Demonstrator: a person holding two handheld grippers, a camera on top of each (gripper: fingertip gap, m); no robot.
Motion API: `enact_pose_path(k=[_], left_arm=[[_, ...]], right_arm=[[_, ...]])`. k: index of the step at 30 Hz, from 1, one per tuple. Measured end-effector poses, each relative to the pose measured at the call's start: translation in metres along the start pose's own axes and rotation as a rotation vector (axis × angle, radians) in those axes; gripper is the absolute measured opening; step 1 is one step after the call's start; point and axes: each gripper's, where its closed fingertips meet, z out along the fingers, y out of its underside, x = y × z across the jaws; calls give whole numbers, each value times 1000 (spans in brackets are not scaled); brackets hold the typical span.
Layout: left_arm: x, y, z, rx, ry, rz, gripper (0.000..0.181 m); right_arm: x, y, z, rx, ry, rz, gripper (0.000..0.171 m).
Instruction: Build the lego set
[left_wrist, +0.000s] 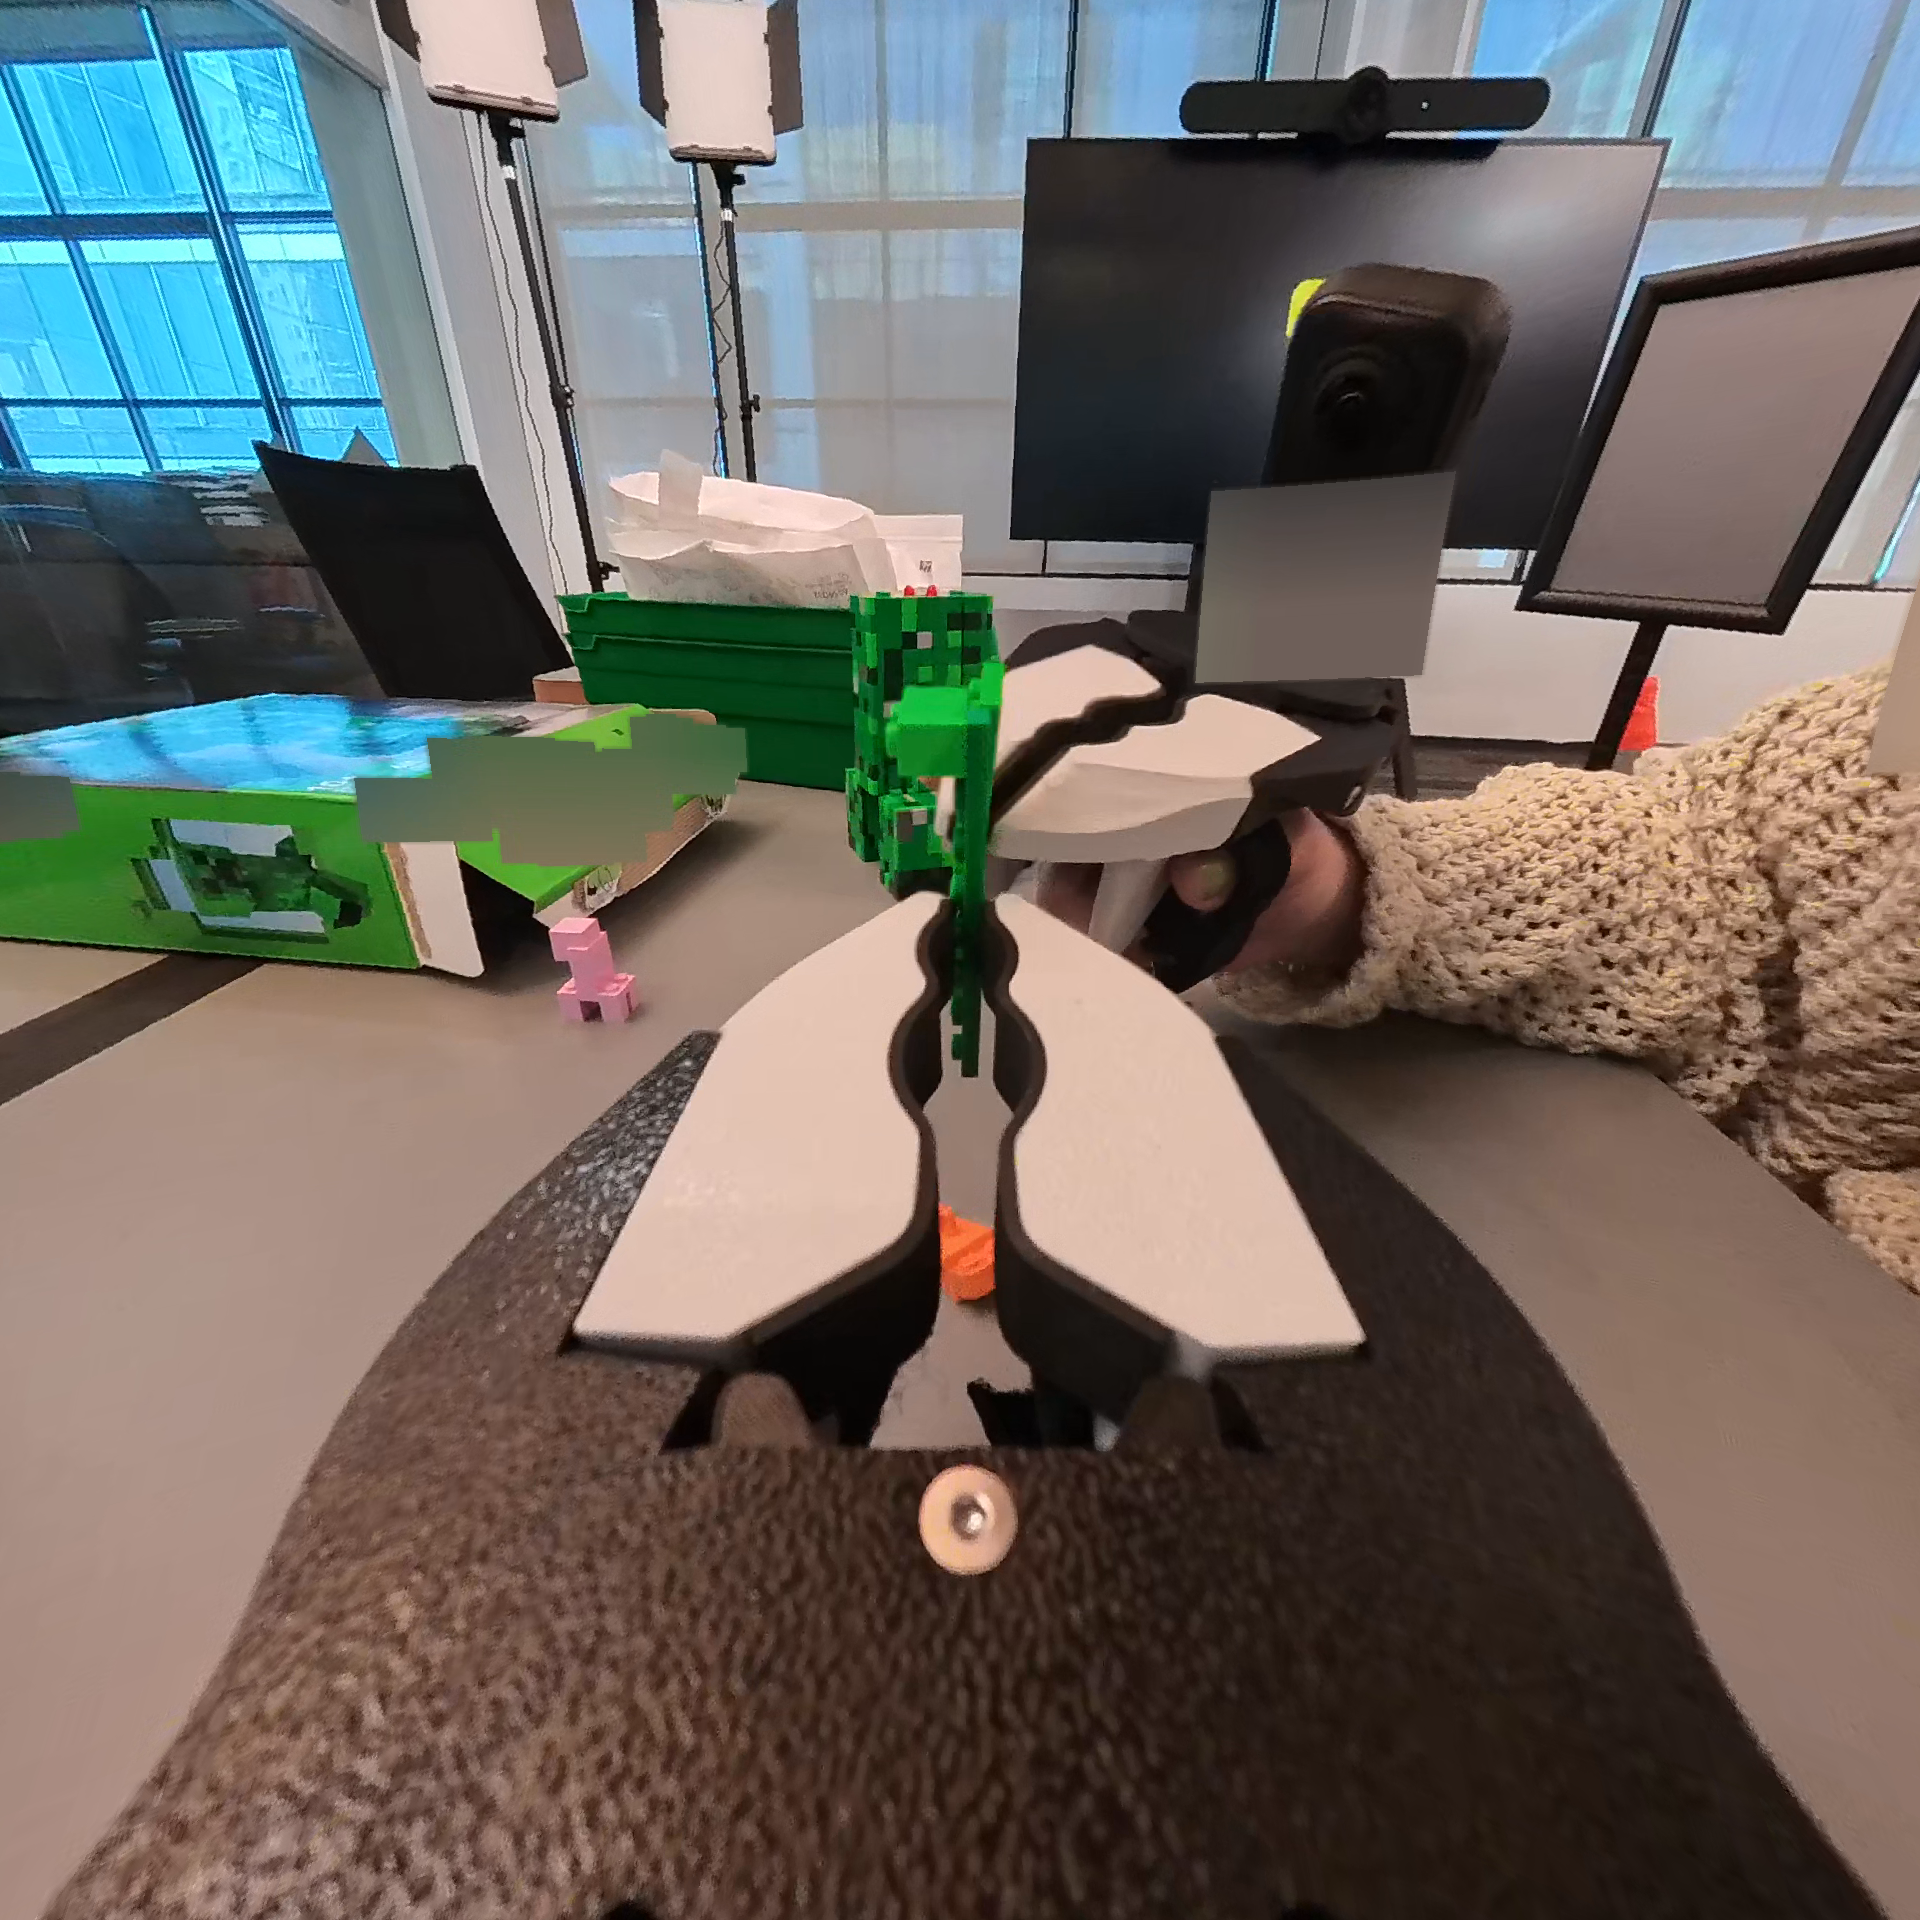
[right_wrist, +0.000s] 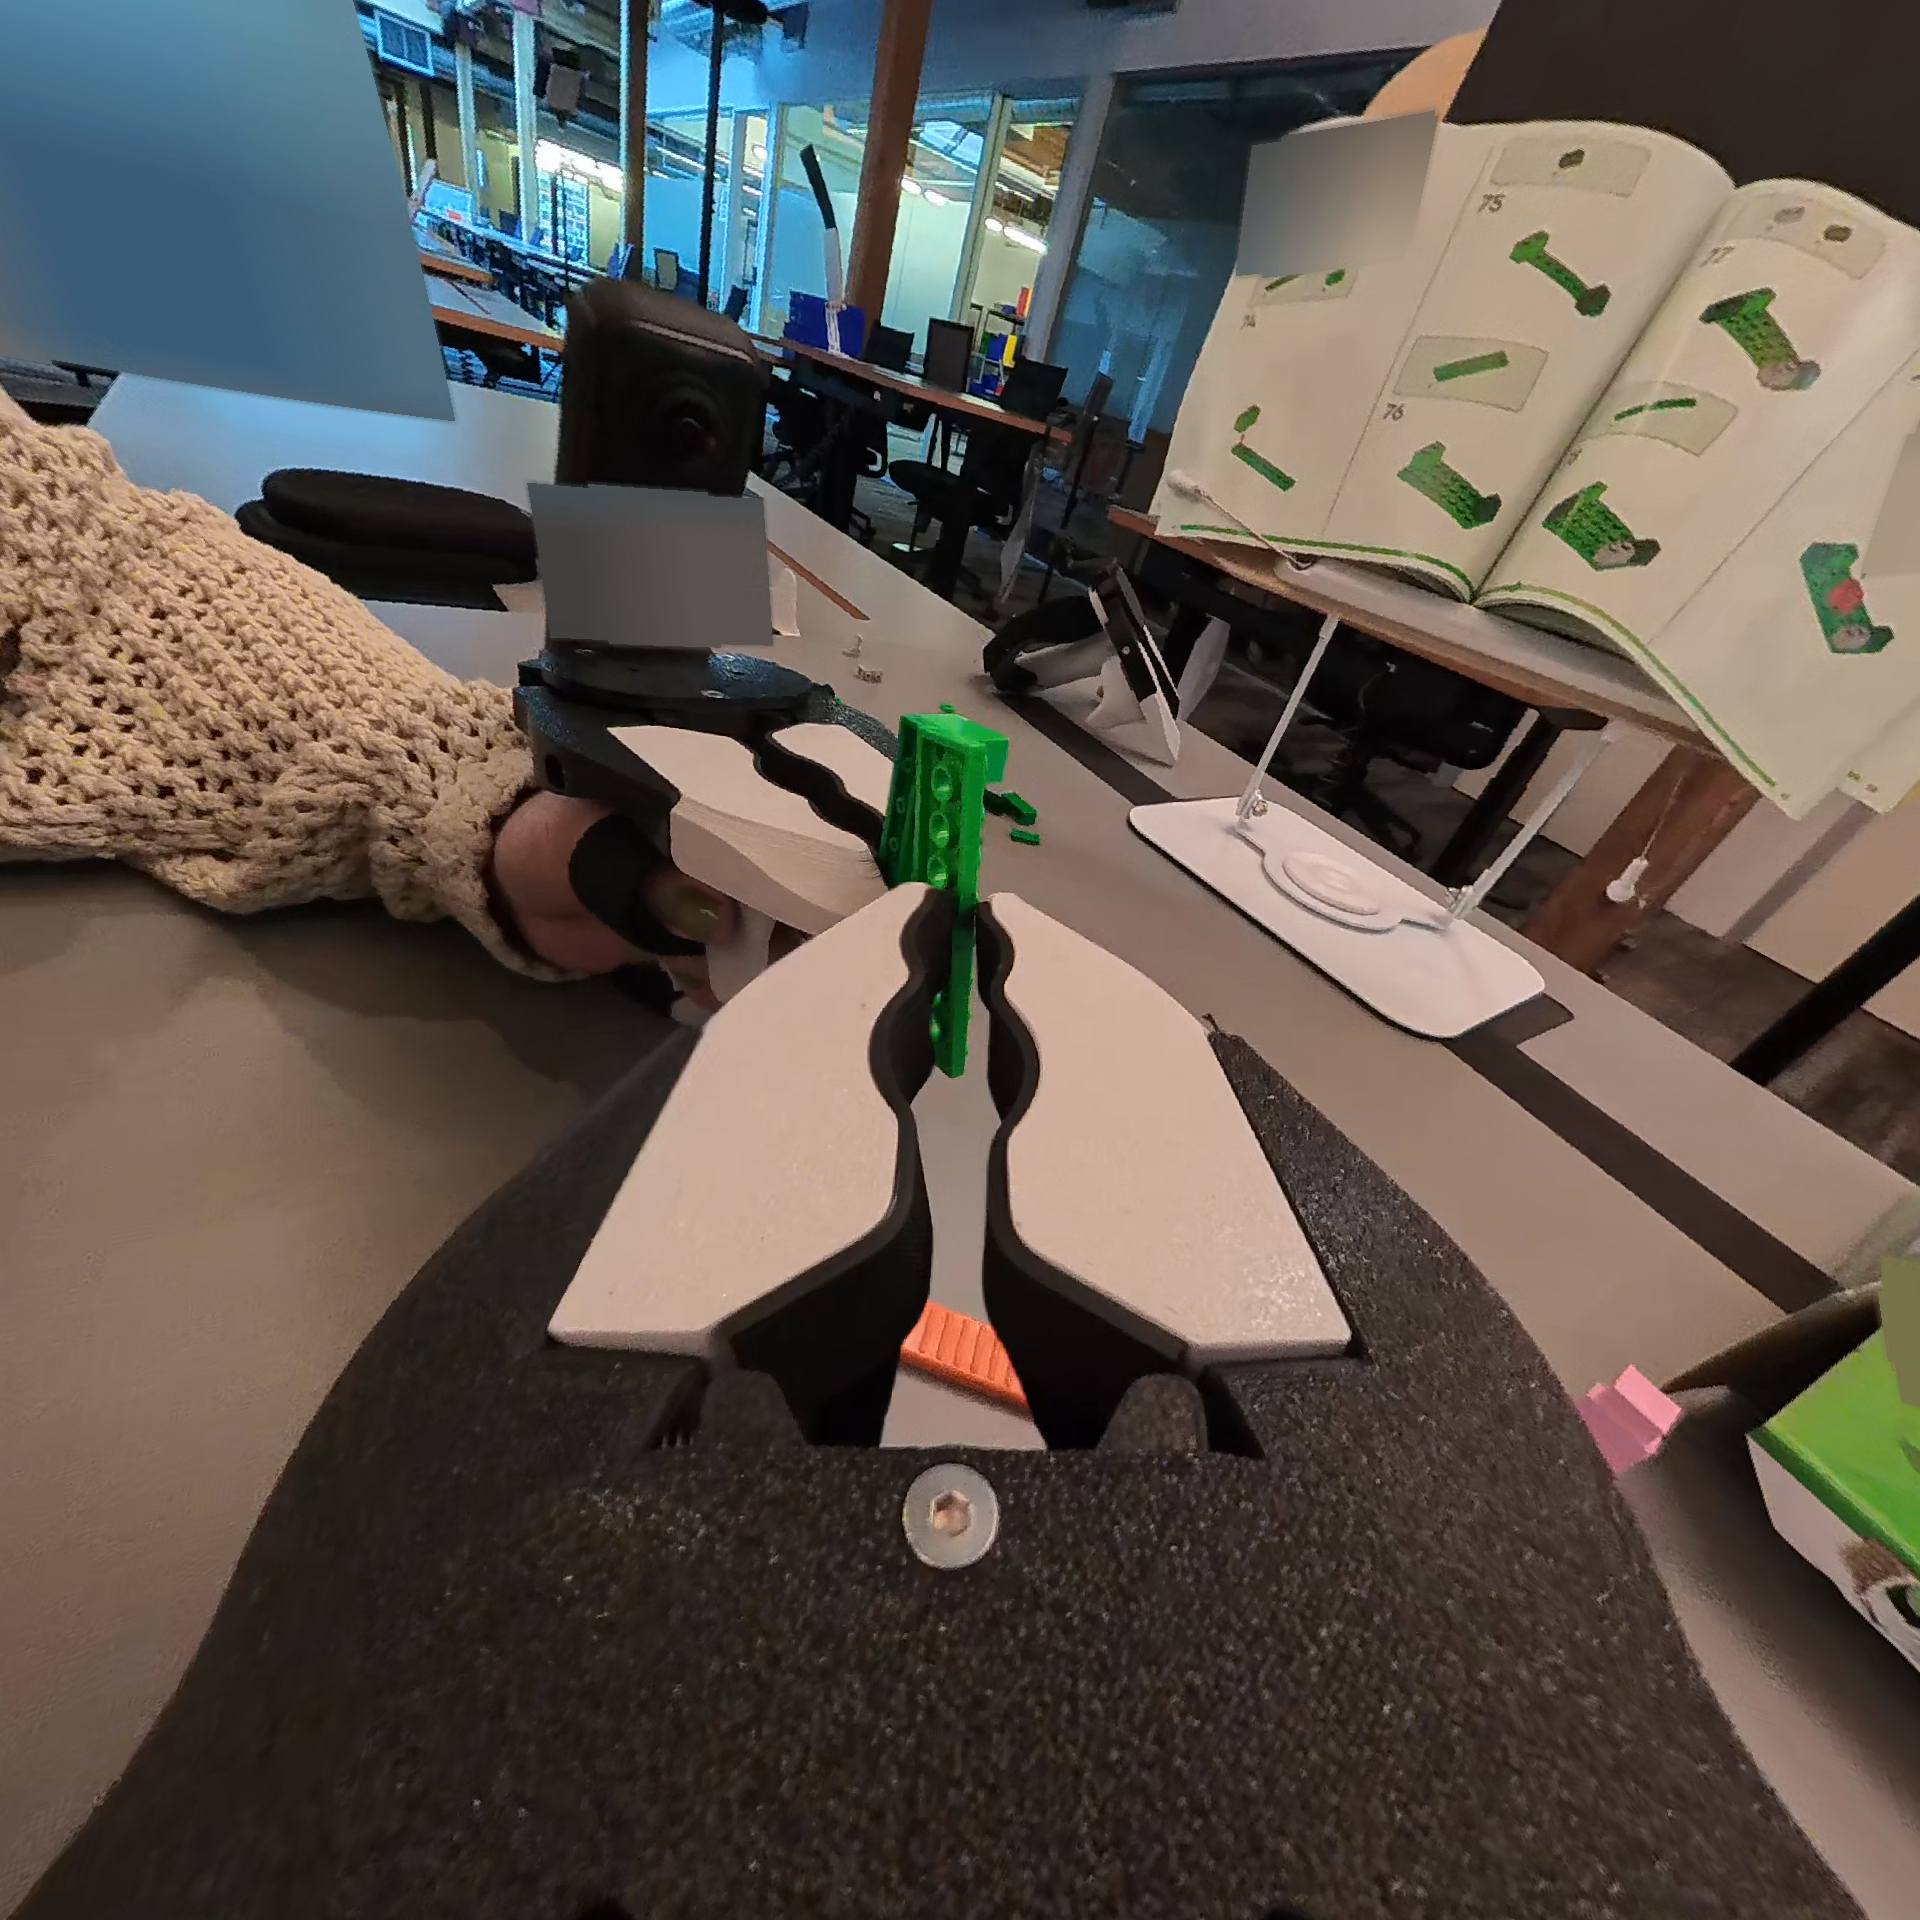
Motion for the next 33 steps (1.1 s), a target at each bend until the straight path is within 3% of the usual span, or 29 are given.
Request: enact_pose_path(k=[6, 11, 17, 24, 33], left_arm=[[4, 1, 1, -6, 16, 9, 4], [3, 2, 2, -12, 15, 10, 4], [7, 6, 3, -39, 53, 3, 4], [11, 7, 3, -43, 135, -42, 4], [20, 10, 4, -62, 184, -1, 4]], right_arm=[[-6, 2, 2, -8, -38, 6, 15], [-9, 3, 1, -20, -67, 3, 5], [-10, 4, -6, -18, -122, -29, 5], [-10, -21, -24, 114, -175, -35, 5], [-21, -21, -22, 87, -244, -45, 5]])
